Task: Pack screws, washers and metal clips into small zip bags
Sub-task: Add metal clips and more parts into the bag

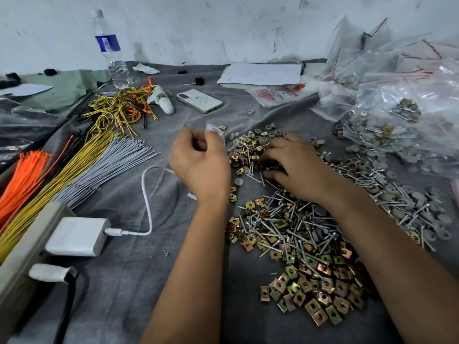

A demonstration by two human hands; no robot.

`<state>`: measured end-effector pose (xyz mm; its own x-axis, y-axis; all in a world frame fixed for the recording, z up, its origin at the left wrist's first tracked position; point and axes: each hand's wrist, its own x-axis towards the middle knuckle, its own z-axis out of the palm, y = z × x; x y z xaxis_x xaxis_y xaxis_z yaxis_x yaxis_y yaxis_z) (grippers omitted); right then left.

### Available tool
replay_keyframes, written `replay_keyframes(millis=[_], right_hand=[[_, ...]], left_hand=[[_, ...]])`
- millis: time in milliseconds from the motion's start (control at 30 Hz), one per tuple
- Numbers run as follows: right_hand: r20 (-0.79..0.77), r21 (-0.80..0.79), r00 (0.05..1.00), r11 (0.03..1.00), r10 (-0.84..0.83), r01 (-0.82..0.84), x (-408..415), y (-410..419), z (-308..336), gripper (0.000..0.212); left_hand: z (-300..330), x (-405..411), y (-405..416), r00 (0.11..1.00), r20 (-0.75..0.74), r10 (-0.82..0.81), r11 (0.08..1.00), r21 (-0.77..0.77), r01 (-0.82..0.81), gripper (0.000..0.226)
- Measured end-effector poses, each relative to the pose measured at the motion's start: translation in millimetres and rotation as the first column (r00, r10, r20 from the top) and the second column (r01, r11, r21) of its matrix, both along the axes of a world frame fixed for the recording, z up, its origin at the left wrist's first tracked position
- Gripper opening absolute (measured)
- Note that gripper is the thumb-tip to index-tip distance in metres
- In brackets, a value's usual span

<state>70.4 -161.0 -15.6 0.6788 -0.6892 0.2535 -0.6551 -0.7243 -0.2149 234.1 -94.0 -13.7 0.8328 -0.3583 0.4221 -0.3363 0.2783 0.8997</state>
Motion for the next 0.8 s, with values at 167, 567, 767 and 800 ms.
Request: replay_keyframes(millis=[167, 567, 767, 800], right_hand=[[0.059, -0.065, 0.998, 0.998, -0.009, 0.013, 2.4, 11.5, 5.2, 0.022], [0.091, -0.083, 0.995, 0.996, 0.047, -0.040, 29.9, 19.7, 11.0, 0.029], [-0.056, -0.043, 0.996, 0.996, 0.071, -0.074, 48.4, 14.2, 12.7, 0.019], [-0.080, -0.044, 0.994, 0.996, 0.071, -0.075, 49.4, 12.5, 12.9, 0.012]], left_hand=[[5.0, 4.9, -1.1, 0.973, -0.219, 0.076, 0.991, -0.091, -0.098, 0.032], [7.6, 7.9, 1.5, 0.963, -0.196, 0.186, 0.959, -0.175, -0.221, 0.033], [5.9, 7.5, 1.1, 0.967, -0.202, 0.154, 0.970, -0.156, -0.187, 0.031], [5.5, 6.8, 0.9, 0.967, -0.208, 0.147, 0.971, -0.157, -0.181, 0.031]])
